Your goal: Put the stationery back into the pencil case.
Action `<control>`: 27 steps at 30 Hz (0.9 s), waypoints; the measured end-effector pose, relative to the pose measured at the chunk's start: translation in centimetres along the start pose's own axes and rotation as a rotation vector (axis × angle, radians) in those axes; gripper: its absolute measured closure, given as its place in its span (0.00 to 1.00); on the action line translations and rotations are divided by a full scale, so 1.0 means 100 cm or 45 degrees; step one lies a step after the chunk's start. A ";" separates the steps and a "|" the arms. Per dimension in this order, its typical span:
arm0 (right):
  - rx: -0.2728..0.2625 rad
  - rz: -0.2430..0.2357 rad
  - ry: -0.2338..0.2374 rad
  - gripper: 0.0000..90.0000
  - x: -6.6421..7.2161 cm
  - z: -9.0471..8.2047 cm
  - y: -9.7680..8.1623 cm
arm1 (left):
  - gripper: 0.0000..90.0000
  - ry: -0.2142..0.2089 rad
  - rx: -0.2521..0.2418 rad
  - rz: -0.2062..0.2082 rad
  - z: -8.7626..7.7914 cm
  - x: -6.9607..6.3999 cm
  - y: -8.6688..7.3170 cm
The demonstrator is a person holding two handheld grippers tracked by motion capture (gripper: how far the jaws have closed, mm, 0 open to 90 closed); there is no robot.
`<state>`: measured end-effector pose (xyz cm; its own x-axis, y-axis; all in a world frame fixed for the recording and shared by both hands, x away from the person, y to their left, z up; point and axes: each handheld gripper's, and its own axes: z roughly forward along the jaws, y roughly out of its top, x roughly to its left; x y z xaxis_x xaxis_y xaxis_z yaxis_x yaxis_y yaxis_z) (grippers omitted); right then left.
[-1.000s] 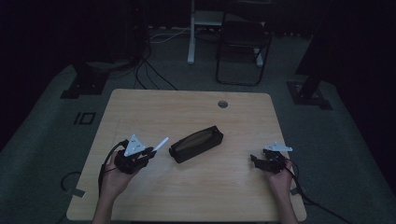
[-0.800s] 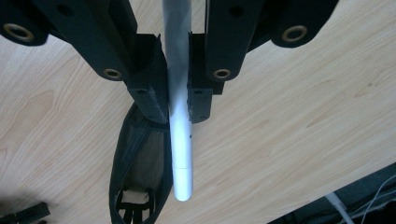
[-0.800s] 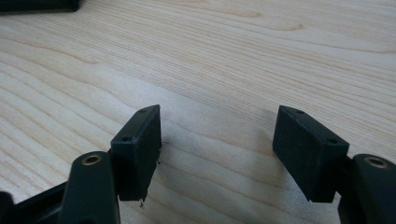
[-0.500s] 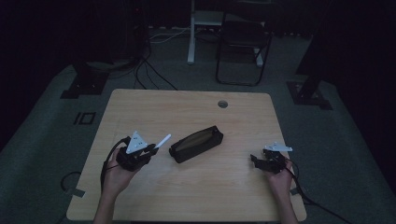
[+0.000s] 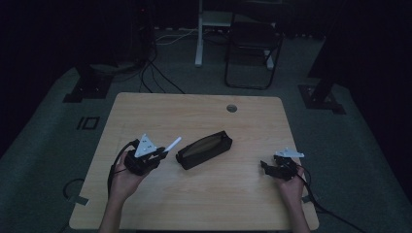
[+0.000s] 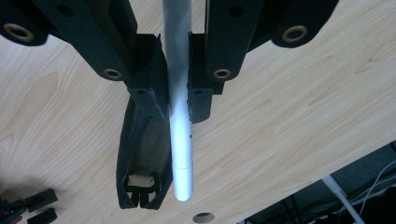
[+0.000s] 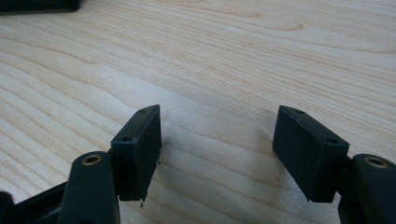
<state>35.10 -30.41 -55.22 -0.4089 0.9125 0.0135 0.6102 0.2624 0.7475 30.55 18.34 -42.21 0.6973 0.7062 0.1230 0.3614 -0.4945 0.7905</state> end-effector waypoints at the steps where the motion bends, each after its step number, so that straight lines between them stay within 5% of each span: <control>1: 0.000 0.000 0.000 0.36 0.000 0.000 0.000 | 0.87 0.001 -0.001 0.000 0.000 0.000 0.000; 27: 0.000 0.000 0.000 0.36 0.000 0.000 0.000 | 0.87 -0.027 -0.030 0.024 0.008 -0.005 0.017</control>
<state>35.10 -30.41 -55.22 -0.4089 0.9125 0.0133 0.6101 0.2625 0.7476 31.33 16.72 -41.43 0.7169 0.6859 0.1250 0.3339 -0.4951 0.8021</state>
